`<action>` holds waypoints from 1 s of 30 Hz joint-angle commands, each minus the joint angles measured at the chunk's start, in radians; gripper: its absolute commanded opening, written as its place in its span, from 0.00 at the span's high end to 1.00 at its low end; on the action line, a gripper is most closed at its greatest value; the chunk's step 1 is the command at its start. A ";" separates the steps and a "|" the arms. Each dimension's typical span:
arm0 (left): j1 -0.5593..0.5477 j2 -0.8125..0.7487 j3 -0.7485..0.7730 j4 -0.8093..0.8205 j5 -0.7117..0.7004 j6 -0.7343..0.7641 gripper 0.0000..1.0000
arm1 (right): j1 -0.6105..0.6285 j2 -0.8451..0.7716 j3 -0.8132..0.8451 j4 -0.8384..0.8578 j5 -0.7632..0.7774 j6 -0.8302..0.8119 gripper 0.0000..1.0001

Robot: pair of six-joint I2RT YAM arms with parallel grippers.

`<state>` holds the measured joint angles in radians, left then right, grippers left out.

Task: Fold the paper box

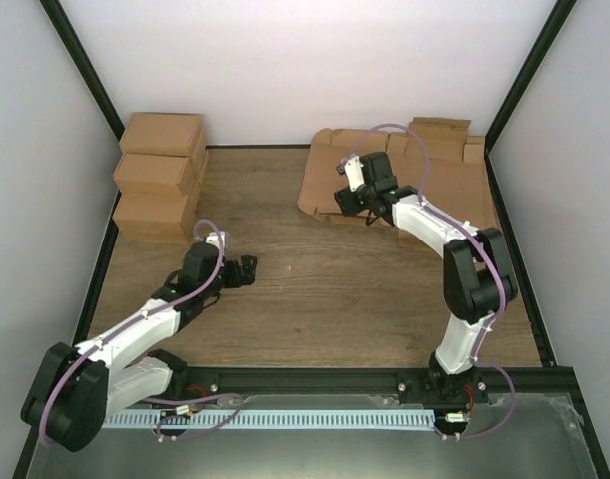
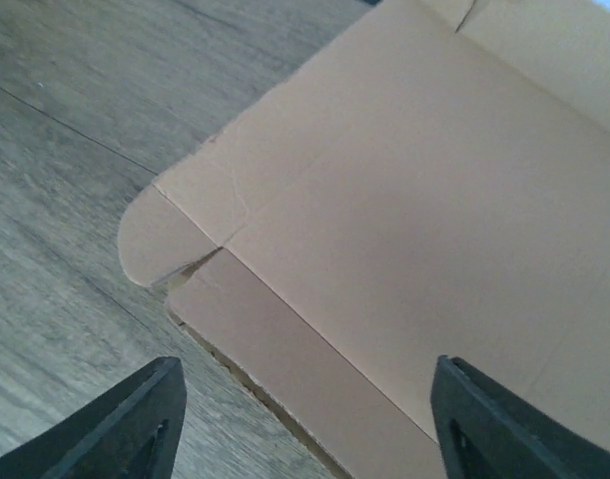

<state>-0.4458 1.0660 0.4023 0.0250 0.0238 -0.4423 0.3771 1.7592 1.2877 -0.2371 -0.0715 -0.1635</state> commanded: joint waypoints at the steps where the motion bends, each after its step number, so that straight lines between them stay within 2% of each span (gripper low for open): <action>1: -0.014 -0.051 -0.012 -0.035 -0.132 -0.004 0.00 | 0.001 0.075 0.099 -0.071 -0.012 -0.155 0.32; 7: -0.014 -0.156 -0.086 -0.019 -0.124 -0.016 0.00 | 0.002 0.164 0.174 -0.100 -0.059 -0.253 0.49; 11: -0.014 -0.148 -0.094 -0.002 -0.122 -0.015 0.00 | 0.008 0.183 0.191 -0.110 -0.076 -0.282 0.57; 16: -0.014 -0.112 -0.082 0.002 -0.116 -0.013 0.00 | 0.013 0.170 0.160 -0.092 -0.112 -0.308 0.61; 30: -0.014 -0.100 -0.079 -0.001 -0.122 -0.015 0.00 | 0.025 0.249 0.168 -0.095 -0.031 -0.322 0.69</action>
<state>-0.4545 0.9604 0.3183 0.0074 -0.0898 -0.4522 0.3923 1.9919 1.4288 -0.3298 -0.1181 -0.4717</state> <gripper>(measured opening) 0.999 0.309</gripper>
